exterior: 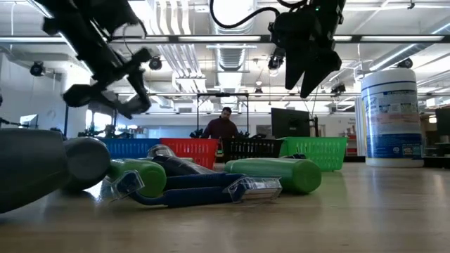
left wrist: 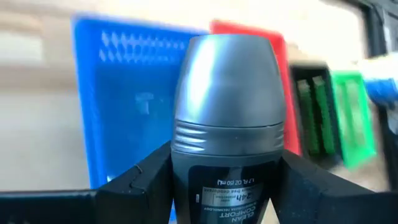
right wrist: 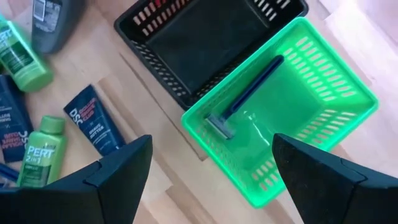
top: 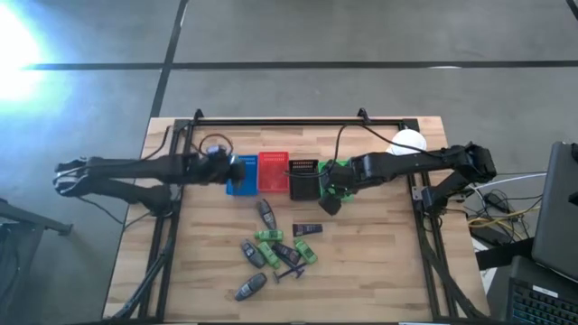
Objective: Pick & Place Travel size toiletries
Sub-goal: Put the gray deodorant into the blue bin
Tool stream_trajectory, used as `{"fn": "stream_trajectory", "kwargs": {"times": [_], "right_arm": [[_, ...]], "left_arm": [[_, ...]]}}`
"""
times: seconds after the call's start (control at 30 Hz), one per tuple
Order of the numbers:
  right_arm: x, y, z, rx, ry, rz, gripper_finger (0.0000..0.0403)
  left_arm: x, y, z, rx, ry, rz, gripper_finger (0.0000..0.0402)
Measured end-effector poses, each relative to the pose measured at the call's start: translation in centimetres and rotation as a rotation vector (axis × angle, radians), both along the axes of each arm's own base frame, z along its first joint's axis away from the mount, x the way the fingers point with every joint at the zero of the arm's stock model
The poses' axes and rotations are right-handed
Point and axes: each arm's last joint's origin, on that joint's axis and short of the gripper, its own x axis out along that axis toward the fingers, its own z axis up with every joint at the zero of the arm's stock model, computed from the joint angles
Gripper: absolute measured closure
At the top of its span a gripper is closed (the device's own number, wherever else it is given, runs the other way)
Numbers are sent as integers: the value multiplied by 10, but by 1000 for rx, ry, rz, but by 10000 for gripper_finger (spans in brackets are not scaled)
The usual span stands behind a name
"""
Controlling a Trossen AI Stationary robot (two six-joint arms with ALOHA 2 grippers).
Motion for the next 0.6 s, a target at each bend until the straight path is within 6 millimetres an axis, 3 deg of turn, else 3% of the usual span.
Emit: {"fn": "stream_trajectory", "kwargs": {"times": [0.3,0.47,0.6], "right_arm": [[-1,0,-4,-4,8,-1,75],[-1,0,-6,-6,13,-1,67],[-2,0,-6,-7,14,0,59]], "left_arm": [[20,31,-40,-74,179,-64,191],[37,37,-52,-132,200,-112,135],[43,40,-47,-124,197,-117,94]]}}
